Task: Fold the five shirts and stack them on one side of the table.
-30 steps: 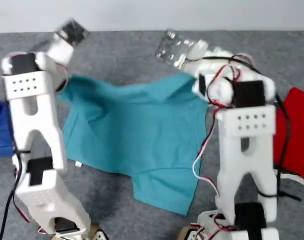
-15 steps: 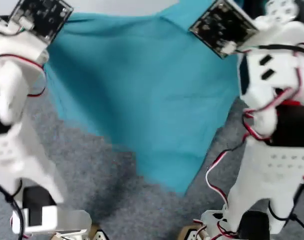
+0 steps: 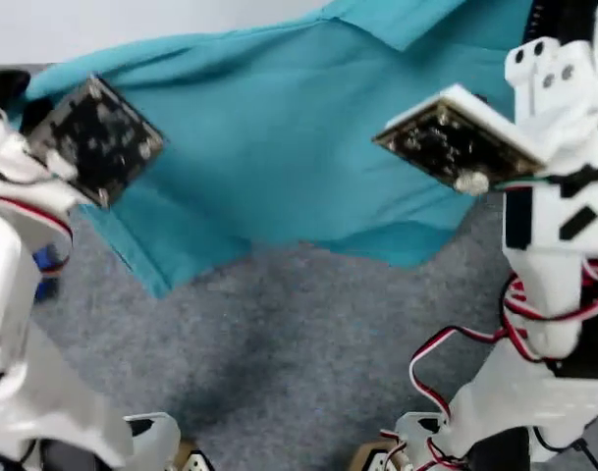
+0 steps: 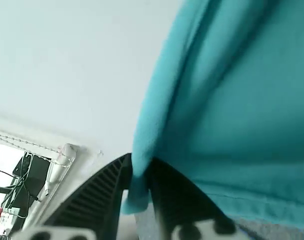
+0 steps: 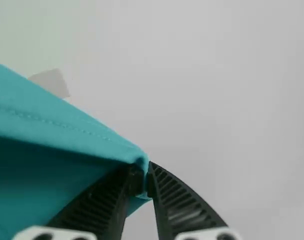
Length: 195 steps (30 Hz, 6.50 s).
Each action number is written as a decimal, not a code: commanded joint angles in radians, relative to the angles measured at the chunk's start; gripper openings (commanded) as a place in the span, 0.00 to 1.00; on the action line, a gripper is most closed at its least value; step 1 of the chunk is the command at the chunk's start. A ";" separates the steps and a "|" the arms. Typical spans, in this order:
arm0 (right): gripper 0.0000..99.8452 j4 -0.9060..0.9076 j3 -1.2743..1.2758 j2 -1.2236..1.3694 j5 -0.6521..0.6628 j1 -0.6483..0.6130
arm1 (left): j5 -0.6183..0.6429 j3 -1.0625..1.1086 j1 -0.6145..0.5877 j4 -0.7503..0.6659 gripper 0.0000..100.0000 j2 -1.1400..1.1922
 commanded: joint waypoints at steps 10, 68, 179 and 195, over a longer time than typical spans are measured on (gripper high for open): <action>0.01 0.208 -0.334 -0.035 0.057 0.070 | -0.098 0.252 -0.002 0.020 0.00 -0.379; 0.01 -0.064 0.482 0.544 0.054 -0.035 | -0.086 0.216 0.025 -0.037 0.00 0.829; 0.20 0.687 1.327 -0.231 -0.402 0.051 | 0.043 0.885 0.114 -0.048 0.14 0.204; 0.01 0.699 0.873 -0.231 -0.672 0.398 | 0.555 0.918 0.692 -0.344 0.01 0.236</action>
